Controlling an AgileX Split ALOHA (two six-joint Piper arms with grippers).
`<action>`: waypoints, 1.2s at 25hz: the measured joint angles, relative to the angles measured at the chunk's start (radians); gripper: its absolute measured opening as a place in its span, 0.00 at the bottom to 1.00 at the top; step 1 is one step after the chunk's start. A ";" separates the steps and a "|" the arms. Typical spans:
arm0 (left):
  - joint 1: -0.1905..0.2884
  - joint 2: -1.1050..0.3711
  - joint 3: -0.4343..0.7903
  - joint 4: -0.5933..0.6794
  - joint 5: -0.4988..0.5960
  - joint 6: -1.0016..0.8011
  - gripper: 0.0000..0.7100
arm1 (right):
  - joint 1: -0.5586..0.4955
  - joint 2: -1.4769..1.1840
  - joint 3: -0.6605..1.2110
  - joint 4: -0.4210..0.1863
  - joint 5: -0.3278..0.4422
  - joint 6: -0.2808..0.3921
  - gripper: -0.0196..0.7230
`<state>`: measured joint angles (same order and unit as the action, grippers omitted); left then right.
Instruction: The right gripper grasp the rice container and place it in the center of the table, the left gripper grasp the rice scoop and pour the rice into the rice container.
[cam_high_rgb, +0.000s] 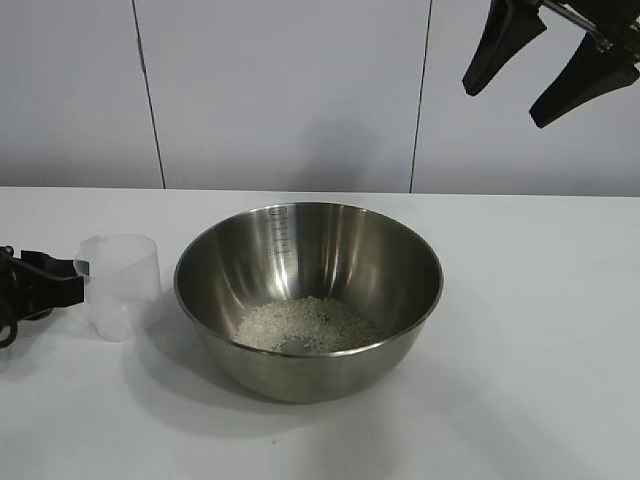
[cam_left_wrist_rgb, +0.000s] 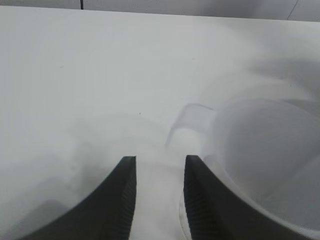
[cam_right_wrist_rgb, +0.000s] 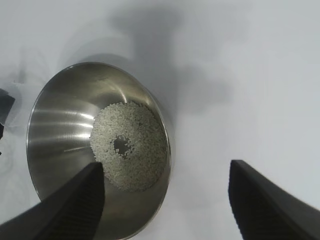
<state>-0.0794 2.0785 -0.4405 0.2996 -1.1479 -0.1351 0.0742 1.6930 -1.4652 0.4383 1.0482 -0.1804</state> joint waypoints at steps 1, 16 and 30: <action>0.000 0.000 0.009 0.000 0.000 0.005 0.34 | 0.000 0.000 0.000 0.000 0.000 0.000 0.68; 0.000 -0.190 0.235 -0.119 -0.004 0.135 0.35 | 0.000 0.000 0.000 0.000 0.000 0.000 0.68; 0.000 -0.572 0.264 -0.214 -0.003 0.063 0.39 | 0.000 0.000 0.000 0.000 -0.002 -0.003 0.68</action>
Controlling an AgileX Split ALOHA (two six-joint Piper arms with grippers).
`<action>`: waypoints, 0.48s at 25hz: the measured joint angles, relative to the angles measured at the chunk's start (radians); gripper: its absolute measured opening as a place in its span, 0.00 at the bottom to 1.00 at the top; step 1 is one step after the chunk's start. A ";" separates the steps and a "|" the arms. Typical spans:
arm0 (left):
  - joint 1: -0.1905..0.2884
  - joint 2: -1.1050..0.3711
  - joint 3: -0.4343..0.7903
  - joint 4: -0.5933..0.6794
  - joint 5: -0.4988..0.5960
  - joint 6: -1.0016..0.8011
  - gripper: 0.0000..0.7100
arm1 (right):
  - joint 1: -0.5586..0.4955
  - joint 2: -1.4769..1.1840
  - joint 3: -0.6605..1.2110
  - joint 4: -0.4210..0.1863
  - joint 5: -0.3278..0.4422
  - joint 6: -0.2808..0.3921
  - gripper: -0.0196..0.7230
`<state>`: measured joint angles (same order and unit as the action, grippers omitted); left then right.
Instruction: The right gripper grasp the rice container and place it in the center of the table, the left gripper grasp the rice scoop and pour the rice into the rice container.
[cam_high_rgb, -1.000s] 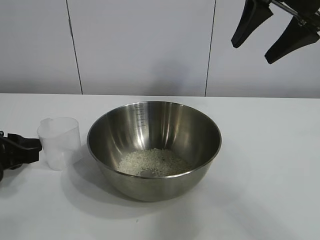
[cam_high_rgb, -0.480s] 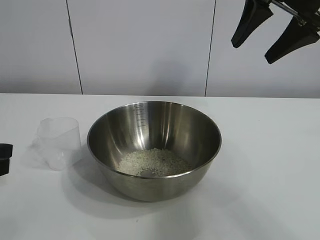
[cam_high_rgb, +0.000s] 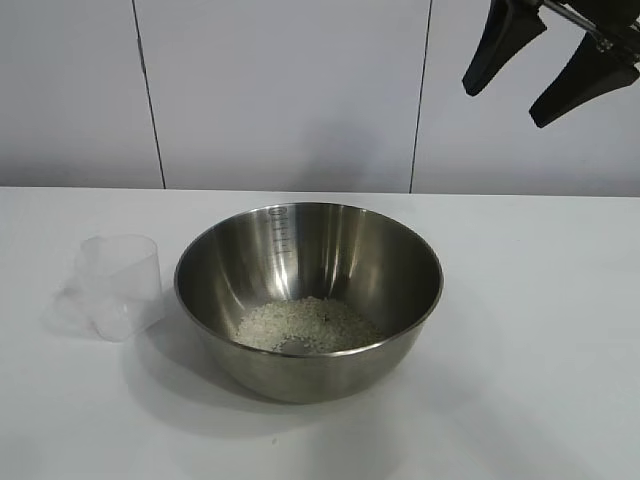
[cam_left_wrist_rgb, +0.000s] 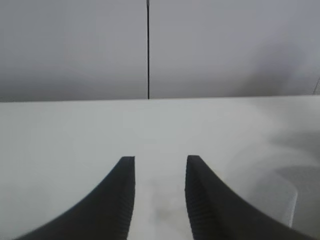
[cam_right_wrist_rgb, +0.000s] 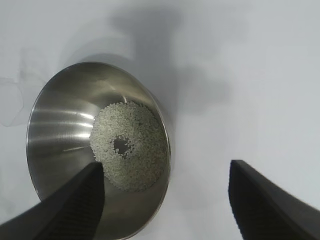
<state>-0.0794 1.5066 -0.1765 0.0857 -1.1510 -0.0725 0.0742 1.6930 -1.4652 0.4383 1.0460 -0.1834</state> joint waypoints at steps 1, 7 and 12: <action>0.000 -0.007 -0.020 0.016 0.000 -0.022 0.41 | 0.000 0.000 0.000 0.000 -0.002 0.000 0.68; 0.000 -0.012 -0.207 0.216 0.058 -0.201 0.45 | 0.000 0.000 0.000 0.000 -0.010 0.000 0.68; 0.000 -0.012 -0.396 0.421 0.304 -0.408 0.50 | 0.000 0.000 0.000 0.000 -0.010 0.000 0.68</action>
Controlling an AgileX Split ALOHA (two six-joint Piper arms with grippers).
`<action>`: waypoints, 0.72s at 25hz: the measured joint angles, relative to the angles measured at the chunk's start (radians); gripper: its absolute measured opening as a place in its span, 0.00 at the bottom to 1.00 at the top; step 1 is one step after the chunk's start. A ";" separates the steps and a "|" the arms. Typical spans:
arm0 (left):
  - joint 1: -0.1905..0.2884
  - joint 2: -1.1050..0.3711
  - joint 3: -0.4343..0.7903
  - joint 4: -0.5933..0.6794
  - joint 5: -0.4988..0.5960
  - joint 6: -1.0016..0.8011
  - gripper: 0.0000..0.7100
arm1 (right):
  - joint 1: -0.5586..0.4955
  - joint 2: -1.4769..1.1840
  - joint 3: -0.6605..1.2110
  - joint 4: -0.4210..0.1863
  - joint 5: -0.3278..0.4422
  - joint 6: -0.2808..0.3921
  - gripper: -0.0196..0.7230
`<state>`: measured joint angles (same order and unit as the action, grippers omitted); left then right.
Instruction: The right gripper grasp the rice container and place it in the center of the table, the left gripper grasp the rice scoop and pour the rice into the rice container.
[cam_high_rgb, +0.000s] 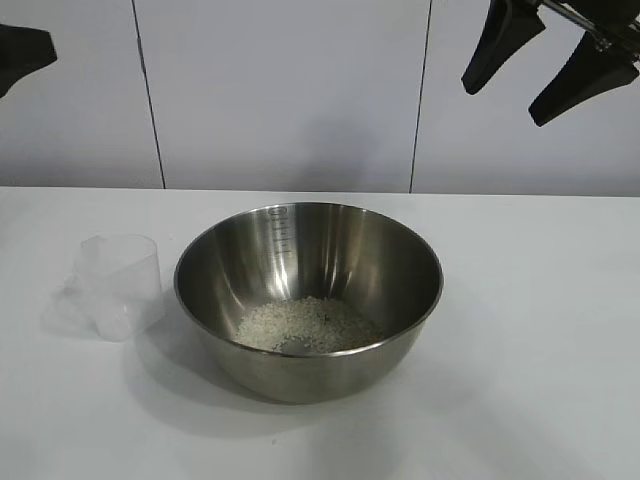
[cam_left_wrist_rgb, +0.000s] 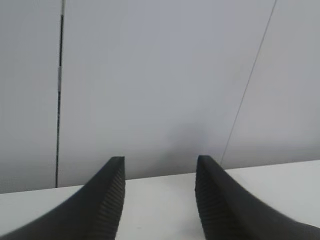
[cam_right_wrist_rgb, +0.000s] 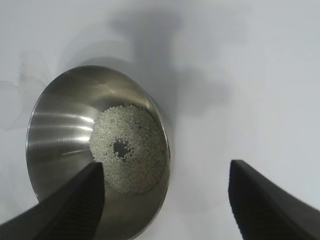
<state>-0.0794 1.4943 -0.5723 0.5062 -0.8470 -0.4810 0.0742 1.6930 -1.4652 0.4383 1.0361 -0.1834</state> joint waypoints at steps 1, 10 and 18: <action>0.000 0.000 -0.043 0.046 0.054 -0.061 0.51 | 0.000 0.000 0.000 0.000 0.000 0.000 0.68; 0.000 0.004 -0.366 0.774 0.397 -0.838 0.60 | 0.000 0.000 0.000 0.000 -0.003 0.000 0.68; 0.000 0.004 -0.500 1.249 0.355 -1.295 0.60 | 0.000 0.000 0.000 0.000 -0.007 -0.002 0.68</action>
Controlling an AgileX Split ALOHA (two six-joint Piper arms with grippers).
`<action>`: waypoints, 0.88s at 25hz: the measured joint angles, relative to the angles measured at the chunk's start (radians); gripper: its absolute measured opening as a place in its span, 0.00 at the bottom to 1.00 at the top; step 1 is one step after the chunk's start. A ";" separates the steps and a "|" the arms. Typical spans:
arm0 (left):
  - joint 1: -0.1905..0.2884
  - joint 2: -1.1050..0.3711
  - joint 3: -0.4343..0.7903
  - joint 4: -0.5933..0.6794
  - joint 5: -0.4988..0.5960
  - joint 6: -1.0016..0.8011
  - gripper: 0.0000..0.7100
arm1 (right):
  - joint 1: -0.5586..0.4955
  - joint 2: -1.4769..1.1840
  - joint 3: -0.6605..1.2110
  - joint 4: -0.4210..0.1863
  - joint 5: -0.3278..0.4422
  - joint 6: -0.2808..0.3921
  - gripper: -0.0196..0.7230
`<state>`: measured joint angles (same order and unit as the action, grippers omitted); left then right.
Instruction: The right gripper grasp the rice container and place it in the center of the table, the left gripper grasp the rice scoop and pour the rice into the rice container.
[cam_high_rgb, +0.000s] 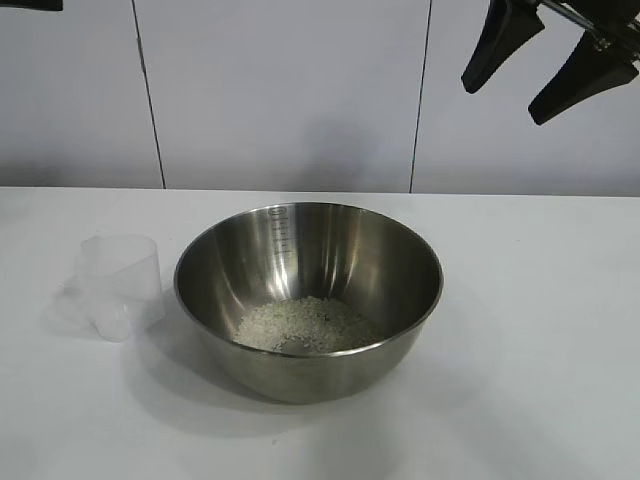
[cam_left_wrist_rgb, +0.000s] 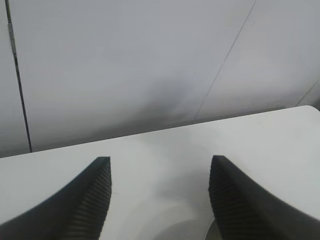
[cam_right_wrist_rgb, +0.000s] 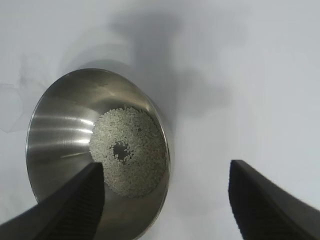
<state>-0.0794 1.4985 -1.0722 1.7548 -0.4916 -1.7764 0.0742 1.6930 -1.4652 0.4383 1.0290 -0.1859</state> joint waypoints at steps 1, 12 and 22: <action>0.000 0.000 -0.001 0.011 -0.005 -0.008 0.60 | 0.000 0.000 0.000 0.000 0.000 -0.001 0.68; 0.000 0.000 -0.001 0.023 -0.028 -0.043 0.60 | 0.000 0.000 0.000 0.000 0.000 -0.010 0.68; 0.000 0.000 -0.001 0.025 -0.083 -0.081 0.62 | 0.000 0.000 0.000 0.000 -0.001 -0.017 0.68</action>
<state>-0.0794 1.4985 -1.0731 1.7803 -0.5742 -1.8570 0.0742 1.6930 -1.4652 0.4383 1.0281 -0.2024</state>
